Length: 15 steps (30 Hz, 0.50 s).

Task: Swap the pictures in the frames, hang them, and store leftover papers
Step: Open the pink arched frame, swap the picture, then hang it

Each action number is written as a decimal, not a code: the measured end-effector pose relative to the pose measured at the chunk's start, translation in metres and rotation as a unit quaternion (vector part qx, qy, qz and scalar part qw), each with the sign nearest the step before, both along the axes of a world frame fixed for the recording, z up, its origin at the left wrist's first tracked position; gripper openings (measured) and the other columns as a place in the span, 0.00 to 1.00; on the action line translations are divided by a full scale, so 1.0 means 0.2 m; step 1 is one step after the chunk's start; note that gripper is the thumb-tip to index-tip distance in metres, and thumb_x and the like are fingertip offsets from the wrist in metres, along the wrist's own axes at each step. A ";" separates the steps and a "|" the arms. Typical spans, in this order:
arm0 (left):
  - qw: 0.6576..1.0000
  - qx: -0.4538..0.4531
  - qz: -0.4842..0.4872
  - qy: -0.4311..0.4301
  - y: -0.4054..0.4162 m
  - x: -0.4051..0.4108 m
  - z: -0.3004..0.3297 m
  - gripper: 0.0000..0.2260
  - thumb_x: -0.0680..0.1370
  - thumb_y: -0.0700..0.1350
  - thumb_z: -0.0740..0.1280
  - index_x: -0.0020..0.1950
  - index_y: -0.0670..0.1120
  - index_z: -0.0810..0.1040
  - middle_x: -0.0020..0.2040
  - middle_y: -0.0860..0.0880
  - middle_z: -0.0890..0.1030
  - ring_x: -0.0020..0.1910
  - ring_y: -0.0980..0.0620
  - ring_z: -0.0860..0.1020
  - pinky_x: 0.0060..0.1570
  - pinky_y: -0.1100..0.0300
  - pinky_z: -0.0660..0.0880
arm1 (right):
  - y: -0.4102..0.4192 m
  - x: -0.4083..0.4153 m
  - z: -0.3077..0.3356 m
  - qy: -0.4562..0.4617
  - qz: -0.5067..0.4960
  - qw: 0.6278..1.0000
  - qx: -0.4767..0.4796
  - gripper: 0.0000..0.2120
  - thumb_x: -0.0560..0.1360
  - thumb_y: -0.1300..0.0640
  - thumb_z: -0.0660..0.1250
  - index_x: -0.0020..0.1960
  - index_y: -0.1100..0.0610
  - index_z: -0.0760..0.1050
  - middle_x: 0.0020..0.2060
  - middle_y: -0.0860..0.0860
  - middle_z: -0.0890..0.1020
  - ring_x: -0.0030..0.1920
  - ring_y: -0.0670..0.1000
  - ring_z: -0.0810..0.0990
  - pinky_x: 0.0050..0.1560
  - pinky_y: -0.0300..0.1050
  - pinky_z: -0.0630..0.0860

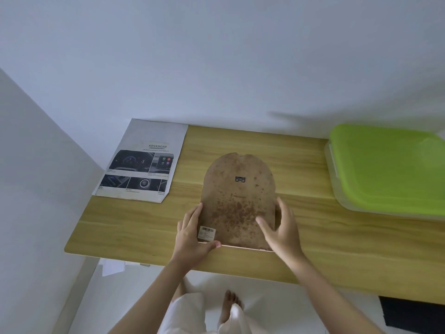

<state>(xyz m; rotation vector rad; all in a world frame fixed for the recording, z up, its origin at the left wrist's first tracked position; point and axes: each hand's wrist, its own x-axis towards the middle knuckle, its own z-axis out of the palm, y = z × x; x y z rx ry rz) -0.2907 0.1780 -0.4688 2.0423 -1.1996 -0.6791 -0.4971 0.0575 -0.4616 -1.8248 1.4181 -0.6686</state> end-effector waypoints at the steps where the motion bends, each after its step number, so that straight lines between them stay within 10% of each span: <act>1: 1.000 0.000 0.001 0.001 0.00 0.00 0.00 0.49 0.60 0.53 0.79 0.75 0.54 0.56 0.67 0.64 0.59 0.60 0.58 0.59 0.61 0.59 0.60 | 0.07 -0.03 -0.03 0.008 -0.003 1.000 -0.010 0.36 0.70 0.50 0.73 0.73 0.58 0.62 0.64 0.52 0.71 0.65 0.49 0.69 0.64 0.45 0.68; 15: 1.000 0.023 -0.016 0.007 -0.04 0.27 0.07 0.52 0.58 0.53 0.80 0.75 0.50 0.54 0.70 0.55 0.60 0.66 0.53 0.60 0.67 0.54 0.62 | 0.17 0.22 -0.04 0.048 0.004 0.999 0.009 0.40 0.67 0.50 0.76 0.73 0.60 0.62 0.58 0.54 0.70 0.60 0.53 0.70 0.61 0.46 0.70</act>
